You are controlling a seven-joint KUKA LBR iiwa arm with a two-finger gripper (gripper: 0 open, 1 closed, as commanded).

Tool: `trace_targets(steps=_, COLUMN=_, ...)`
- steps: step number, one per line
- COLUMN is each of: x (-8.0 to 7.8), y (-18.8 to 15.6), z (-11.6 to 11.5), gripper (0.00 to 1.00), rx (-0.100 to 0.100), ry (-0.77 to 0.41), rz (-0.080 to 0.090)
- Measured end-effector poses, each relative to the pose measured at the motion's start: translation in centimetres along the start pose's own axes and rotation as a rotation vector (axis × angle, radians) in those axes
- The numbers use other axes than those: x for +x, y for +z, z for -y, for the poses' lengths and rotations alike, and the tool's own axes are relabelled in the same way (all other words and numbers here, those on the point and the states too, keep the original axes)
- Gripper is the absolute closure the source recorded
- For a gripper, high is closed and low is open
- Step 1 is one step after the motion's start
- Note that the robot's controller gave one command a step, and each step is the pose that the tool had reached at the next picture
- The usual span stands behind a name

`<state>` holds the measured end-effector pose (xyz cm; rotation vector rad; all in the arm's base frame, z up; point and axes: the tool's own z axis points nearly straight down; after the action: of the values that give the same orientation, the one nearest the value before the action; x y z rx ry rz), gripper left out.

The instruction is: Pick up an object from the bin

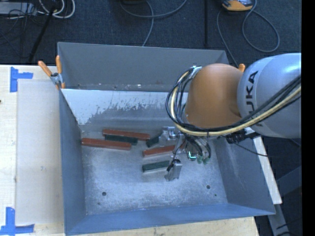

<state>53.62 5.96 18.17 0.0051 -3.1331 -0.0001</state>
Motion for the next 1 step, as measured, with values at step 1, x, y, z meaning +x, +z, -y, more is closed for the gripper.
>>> trace_targets(steps=1, x=-5.41, y=11.17, z=3.77, gripper=0.00, rx=0.000, ry=-0.076, rz=0.011)
